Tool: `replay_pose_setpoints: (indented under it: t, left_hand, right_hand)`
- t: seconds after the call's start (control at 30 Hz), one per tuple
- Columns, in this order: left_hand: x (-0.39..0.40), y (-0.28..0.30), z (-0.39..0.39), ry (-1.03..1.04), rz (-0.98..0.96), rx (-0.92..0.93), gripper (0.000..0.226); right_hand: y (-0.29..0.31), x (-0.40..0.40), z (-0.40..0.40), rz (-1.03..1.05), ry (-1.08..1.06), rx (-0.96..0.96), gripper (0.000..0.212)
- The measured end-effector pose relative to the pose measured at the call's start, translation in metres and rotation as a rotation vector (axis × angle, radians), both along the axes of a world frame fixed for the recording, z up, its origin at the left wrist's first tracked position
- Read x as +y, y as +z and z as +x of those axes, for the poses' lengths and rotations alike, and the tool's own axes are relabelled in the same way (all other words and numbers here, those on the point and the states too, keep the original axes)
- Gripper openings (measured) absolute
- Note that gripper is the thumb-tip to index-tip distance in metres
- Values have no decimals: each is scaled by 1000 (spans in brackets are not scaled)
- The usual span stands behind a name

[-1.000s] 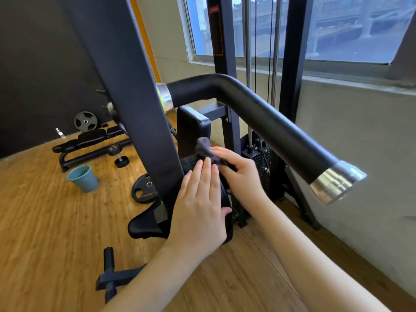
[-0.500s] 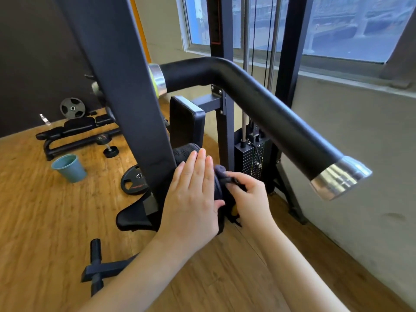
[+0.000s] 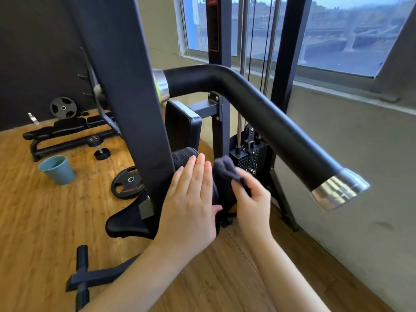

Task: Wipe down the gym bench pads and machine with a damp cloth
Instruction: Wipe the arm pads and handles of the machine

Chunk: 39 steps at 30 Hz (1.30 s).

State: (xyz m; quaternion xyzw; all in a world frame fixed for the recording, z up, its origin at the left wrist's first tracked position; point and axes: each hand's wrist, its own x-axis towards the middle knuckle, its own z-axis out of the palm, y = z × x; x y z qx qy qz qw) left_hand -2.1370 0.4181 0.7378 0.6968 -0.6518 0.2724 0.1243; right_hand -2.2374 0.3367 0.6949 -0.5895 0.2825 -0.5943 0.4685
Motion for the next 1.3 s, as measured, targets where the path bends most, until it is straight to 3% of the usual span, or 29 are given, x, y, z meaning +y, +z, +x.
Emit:
replay_pose_setpoints:
  t: [0.07,0.13,0.3,0.37,0.43,0.5,0.57,0.8,0.9,0.97,1.07,1.17,1.3]
  left_hand:
    - [-1,0,1,-19,-2,21,63]
    - [-1,0,1,-3,11,25,64]
    - [-2,-1,1,23,33,-6,71]
    - [-2,-2,1,18,27,-15,71]
    - [-1,-2,0,11,29,-20,70]
    - [0,-2,0,7,29,-18,70]
    - [0,-2,0,16,29,-16,70]
    - [6,-3,-4,24,23,-22,70]
    - [8,-3,-5,15,12,-31,70]
    - [10,-3,-6,17,3,-42,71]
    - [11,-1,-8,32,10,-41,70]
    - [14,0,-8,45,30,-36,70]
    - [17,0,-10,36,31,-52,69]
  right_hand:
    - [15,8,4,-235,-9,-11,34]
    - [0,11,6,-311,-38,33,41]
    - [-89,12,-4,-32,-8,321,52]
    - [-93,8,-6,57,14,404,57]
    - [-71,5,-6,63,-7,322,53]
    - [-41,7,-4,-3,-4,126,36]
    - [-33,17,1,-89,-39,83,31]
    - [-100,13,-3,142,17,490,47]
    - [-51,-3,1,134,-50,245,50]
    - [-9,-15,6,37,2,80,39]
    - [20,-17,22,-186,100,73,36]
    - [-13,-29,37,-152,78,206,36]
    - [-82,-35,27,45,186,604,37]
